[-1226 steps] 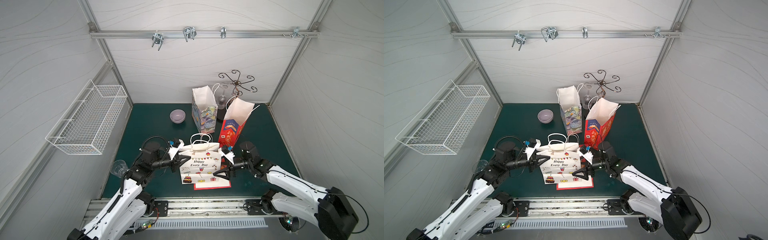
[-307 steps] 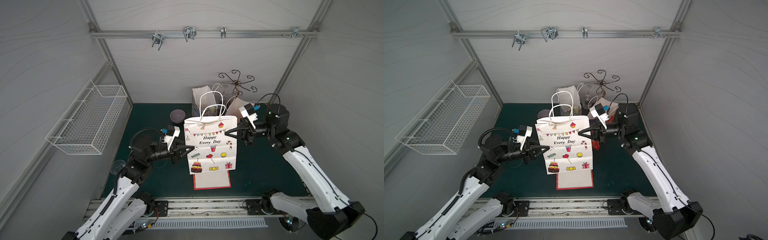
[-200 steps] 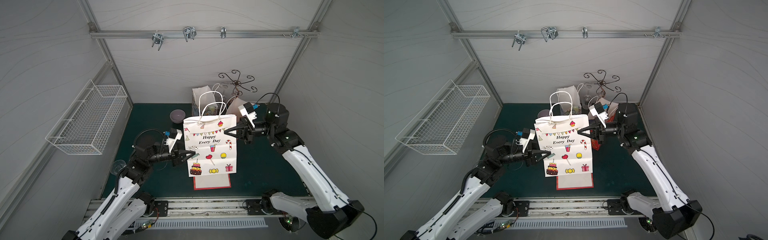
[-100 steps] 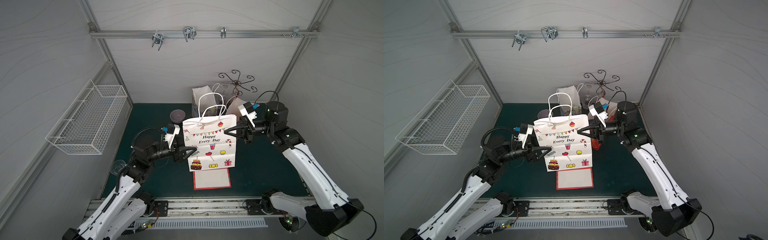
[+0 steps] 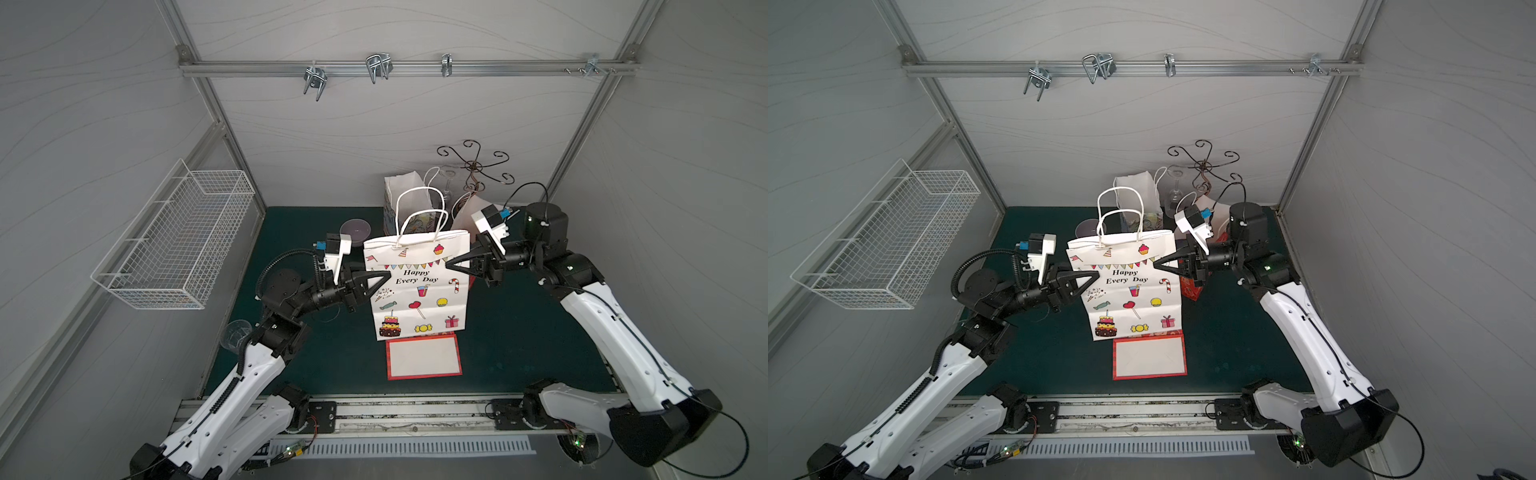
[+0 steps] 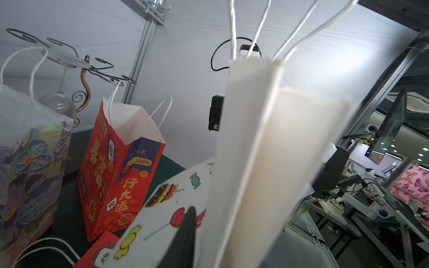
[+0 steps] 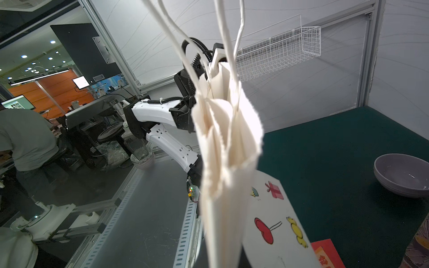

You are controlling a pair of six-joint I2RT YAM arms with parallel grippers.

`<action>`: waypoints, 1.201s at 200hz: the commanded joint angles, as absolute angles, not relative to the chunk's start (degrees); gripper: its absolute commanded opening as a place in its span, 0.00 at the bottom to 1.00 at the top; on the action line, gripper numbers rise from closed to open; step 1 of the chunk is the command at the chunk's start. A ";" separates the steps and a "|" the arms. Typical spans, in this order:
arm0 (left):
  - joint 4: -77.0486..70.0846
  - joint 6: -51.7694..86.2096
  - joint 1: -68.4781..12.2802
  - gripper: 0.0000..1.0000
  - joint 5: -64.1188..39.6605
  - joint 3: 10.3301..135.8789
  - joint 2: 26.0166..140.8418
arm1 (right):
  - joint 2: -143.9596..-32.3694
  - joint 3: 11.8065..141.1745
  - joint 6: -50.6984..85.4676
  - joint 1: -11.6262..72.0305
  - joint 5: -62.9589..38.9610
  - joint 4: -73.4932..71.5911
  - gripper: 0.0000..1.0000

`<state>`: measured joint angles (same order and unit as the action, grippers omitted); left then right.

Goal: Put away the paper bag
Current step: Press the paper bag.

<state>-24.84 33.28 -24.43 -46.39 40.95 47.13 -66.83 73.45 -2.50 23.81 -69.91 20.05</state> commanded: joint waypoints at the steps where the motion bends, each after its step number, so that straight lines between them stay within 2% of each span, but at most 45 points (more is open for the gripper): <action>1: -32.74 36.16 -24.26 0.57 -45.54 45.69 47.02 | -65.98 73.77 -4.14 23.95 -71.02 22.62 0.00; 10: -33.26 36.39 -24.23 0.51 -45.63 46.58 47.26 | -66.01 73.76 -4.61 23.84 -71.06 23.30 0.00; 52: -35.47 36.56 -24.18 0.00 -46.75 48.56 47.89 | -65.57 73.35 -4.67 23.64 -71.33 23.63 0.00; 85: -36.31 36.96 -24.26 0.00 -47.26 49.38 48.43 | -65.38 73.42 -4.31 23.64 -71.97 23.64 0.00; 100: -34.33 35.91 -24.19 0.46 -46.89 49.52 48.15 | -65.00 73.50 -3.75 23.64 -72.12 23.10 0.00; 104: -33.03 35.29 -24.25 0.54 -46.76 49.57 48.03 | -64.96 73.54 -3.49 23.69 -72.07 22.84 0.00; 111: -30.02 33.88 -24.23 0.64 -46.44 49.49 47.65 | -64.82 73.57 -2.86 23.66 -71.99 22.13 0.00; 124: -22.58 29.96 -24.26 0.75 -46.21 48.61 46.83 | -64.47 73.64 -1.19 23.65 -71.89 20.25 0.00; 150: -17.67 27.55 -24.21 0.86 -49.43 44.17 46.27 | -64.38 73.91 0.88 23.66 -71.75 17.35 0.00; 166: -17.61 27.07 -24.19 0.86 -50.96 41.84 45.96 | -64.67 74.26 1.27 23.65 -71.62 17.24 0.00; 178: -18.42 27.07 -24.25 0.81 -51.41 41.06 45.62 | -64.86 74.19 1.59 23.65 -71.51 16.96 0.00; 186: -18.93 27.07 -24.20 0.73 -51.77 41.03 45.46 | -64.89 74.06 1.80 23.64 -71.30 16.78 0.00; 214: -20.10 27.38 -24.18 0.37 -53.71 42.33 46.61 | -64.94 73.51 2.27 23.65 -70.93 16.63 0.00; 228: -21.10 27.67 -24.26 0.14 -54.87 42.78 47.42 | -64.71 73.35 2.27 23.64 -70.77 16.78 0.00; 240: -22.06 27.94 -24.24 0.00 -55.35 43.17 47.85 | -64.31 73.37 1.49 23.55 -70.54 17.79 0.00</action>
